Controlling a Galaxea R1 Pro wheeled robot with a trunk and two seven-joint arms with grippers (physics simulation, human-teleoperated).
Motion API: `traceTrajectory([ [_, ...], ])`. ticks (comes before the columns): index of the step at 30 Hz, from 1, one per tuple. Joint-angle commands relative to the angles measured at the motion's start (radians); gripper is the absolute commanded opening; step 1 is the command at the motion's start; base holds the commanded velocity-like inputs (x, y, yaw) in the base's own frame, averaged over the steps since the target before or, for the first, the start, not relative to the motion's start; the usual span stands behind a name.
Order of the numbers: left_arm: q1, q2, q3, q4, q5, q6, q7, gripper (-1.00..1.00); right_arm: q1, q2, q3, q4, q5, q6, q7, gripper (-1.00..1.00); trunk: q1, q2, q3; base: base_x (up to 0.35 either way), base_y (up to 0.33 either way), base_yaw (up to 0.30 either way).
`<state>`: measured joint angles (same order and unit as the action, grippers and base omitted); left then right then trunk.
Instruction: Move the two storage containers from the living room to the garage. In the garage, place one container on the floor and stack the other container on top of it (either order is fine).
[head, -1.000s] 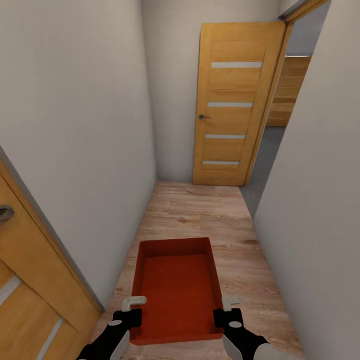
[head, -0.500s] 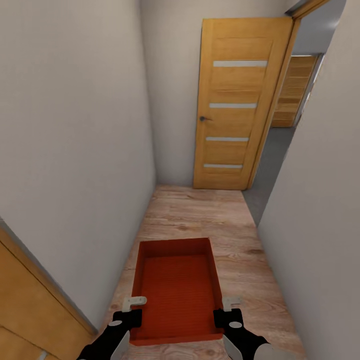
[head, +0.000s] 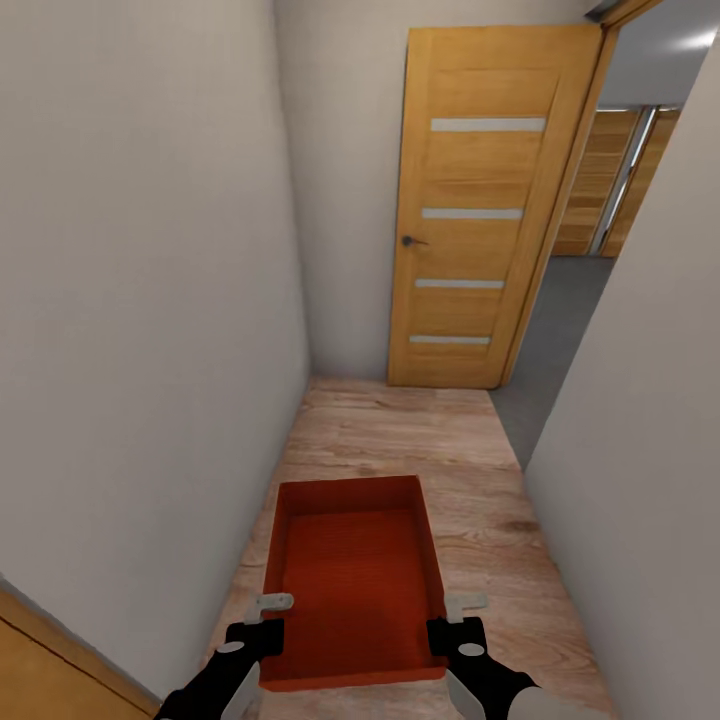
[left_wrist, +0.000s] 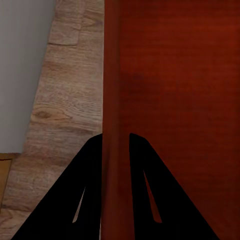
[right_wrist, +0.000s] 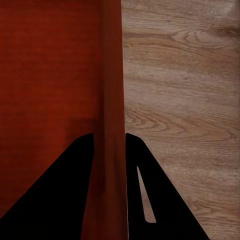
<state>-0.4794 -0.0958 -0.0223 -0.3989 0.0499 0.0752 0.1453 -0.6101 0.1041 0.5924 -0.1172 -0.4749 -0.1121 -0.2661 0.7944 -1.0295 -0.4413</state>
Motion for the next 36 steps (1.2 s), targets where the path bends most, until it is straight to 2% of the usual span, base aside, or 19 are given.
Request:
traceTrajectory([
  [1, 0.000, 0.002, -0.013, 0.041, -0.002, 0.006, 0.011, -1.00, -0.002, -0.008, -0.025, -0.001, 0.003, -0.008, -0.022, -1.00, 0.001, -0.001, -0.001, 0.322, 0.000, 0.000],
  [22, 0.001, 0.002, -0.013, 0.043, -0.002, 0.006, 0.011, -1.00, -0.002, -0.009, -0.025, -0.001, 0.002, -0.008, -0.022, -1.00, 0.001, -0.001, -0.001, 0.322, 0.000, -0.003],
  [36, 0.001, 0.002, -0.013, 0.043, -0.002, 0.006, 0.011, -1.00, -0.002, -0.009, -0.025, -0.001, -0.008, -0.008, -0.022, -1.00, 0.001, -0.001, -0.001, 0.322, 0.000, -0.172],
])
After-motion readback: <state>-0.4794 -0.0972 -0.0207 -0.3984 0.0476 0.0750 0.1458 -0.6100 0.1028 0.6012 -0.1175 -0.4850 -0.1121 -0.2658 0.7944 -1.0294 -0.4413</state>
